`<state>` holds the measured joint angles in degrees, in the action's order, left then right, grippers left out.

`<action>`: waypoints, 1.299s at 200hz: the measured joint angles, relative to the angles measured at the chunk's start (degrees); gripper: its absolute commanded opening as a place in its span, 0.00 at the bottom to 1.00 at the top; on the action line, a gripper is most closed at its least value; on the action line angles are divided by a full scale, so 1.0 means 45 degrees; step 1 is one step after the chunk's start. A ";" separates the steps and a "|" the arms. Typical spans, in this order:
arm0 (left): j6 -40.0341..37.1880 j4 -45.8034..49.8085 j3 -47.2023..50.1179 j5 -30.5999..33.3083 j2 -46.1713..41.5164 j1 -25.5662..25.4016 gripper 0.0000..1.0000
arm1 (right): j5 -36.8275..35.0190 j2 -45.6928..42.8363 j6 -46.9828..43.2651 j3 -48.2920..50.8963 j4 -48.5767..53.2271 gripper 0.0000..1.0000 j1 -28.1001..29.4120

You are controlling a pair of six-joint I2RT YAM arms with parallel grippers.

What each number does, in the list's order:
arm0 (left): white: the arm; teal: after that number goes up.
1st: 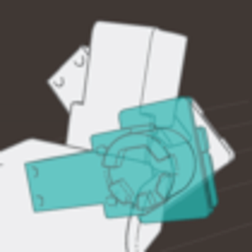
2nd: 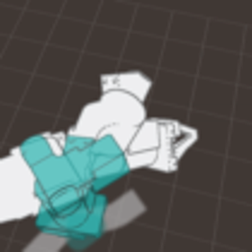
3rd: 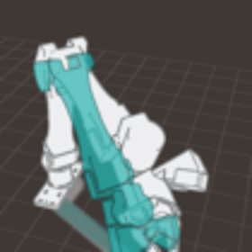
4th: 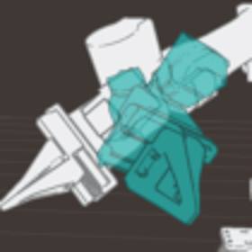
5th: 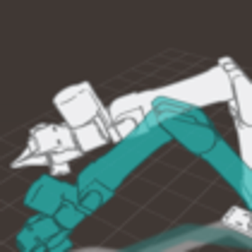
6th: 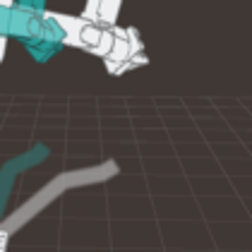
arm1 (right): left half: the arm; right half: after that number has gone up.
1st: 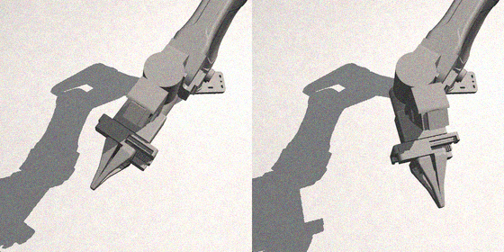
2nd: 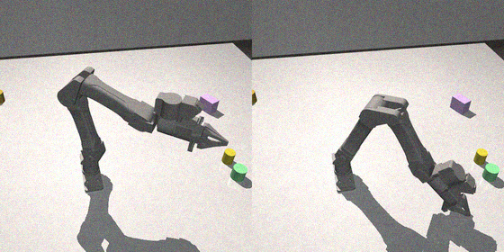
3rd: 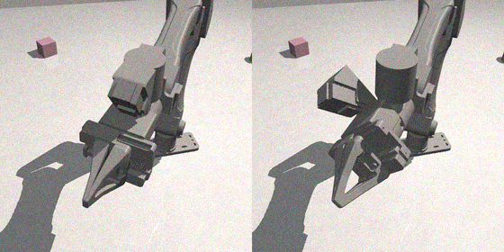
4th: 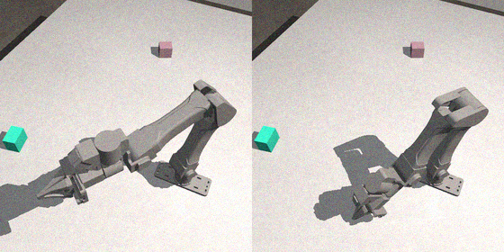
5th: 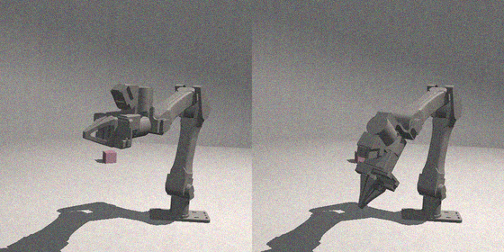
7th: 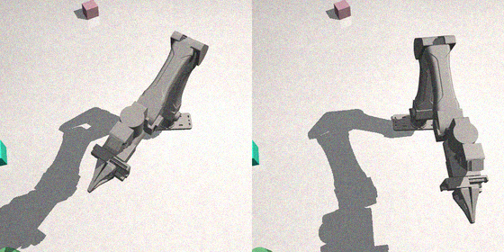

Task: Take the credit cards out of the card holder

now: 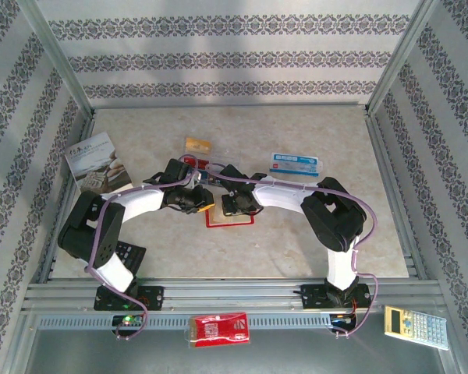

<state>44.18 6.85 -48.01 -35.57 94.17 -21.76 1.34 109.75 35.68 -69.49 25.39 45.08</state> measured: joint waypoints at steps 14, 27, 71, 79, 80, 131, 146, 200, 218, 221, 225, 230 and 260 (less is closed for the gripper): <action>0.0005 -0.0015 0.0000 -0.0073 0.0024 0.0000 0.30 | 0.0000 0.0000 0.0000 0.0000 -0.0005 0.33 0.0000; 0.0010 -0.0078 -0.0005 -0.0233 0.0170 0.0000 0.32 | 0.0000 0.0000 0.0000 0.0005 -0.0010 0.33 0.0000; 0.0102 -0.0491 -0.0199 -0.1107 0.1263 0.0000 0.31 | 0.0495 -0.0068 0.0044 0.0131 -0.0165 0.33 -0.0243; 0.0151 -0.0573 -0.0243 -0.1224 0.1404 0.0000 0.29 | 0.0607 -0.0087 0.0049 0.0151 -0.0189 0.33 -0.0301; 0.0160 -0.0578 -0.0243 -0.1234 0.1413 0.0000 0.29 | 0.0622 -0.0087 0.0049 0.0151 -0.0189 0.33 -0.0306; 0.0253 -0.0845 -0.0355 -0.1763 0.1506 -0.0010 0.24 | 0.0967 -0.0345 0.0092 0.0461 -0.0510 0.36 -0.0432; 0.0248 -0.0894 -0.0393 -0.1836 0.1506 -0.0010 0.25 | 0.0860 -0.0627 0.0146 0.0685 -0.0578 0.39 -0.0466; 0.0301 -0.1088 -0.0617 -0.2229 0.1506 -0.0437 0.27 | -0.0189 -0.2458 0.0554 0.1724 -0.0670 0.46 -0.0957; 0.0398 -0.1311 -0.0729 -0.2399 0.1506 -0.0607 0.28 | -0.0534 -0.3138 0.0758 0.2132 -0.0845 0.47 -0.1078; 0.0418 -0.1345 -0.0748 -0.2419 0.1506 -0.0641 0.28 | -0.0612 -0.3279 0.0806 0.2220 -0.0899 0.47 -0.1083; 0.0452 -0.1365 -0.0787 -0.2429 0.1506 -0.0670 0.28 | -0.0685 -0.3410 0.0821 0.2307 -0.0942 0.48 -0.1117; 0.0515 -0.1394 -0.0840 -0.2443 0.1515 -0.0724 0.29 | -0.0797 -0.3599 0.0899 0.2448 -0.1010 0.49 -0.1166; 0.0869 -0.1749 -0.1248 -0.2487 0.1671 -0.1175 0.35 | -0.1418 -0.4736 0.1209 0.3347 -0.1263 0.53 -0.1491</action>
<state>48.10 -1.02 -53.63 -46.76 101.69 -27.05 -5.04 88.44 41.12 -54.43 19.70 38.37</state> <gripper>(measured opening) 0.320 0.519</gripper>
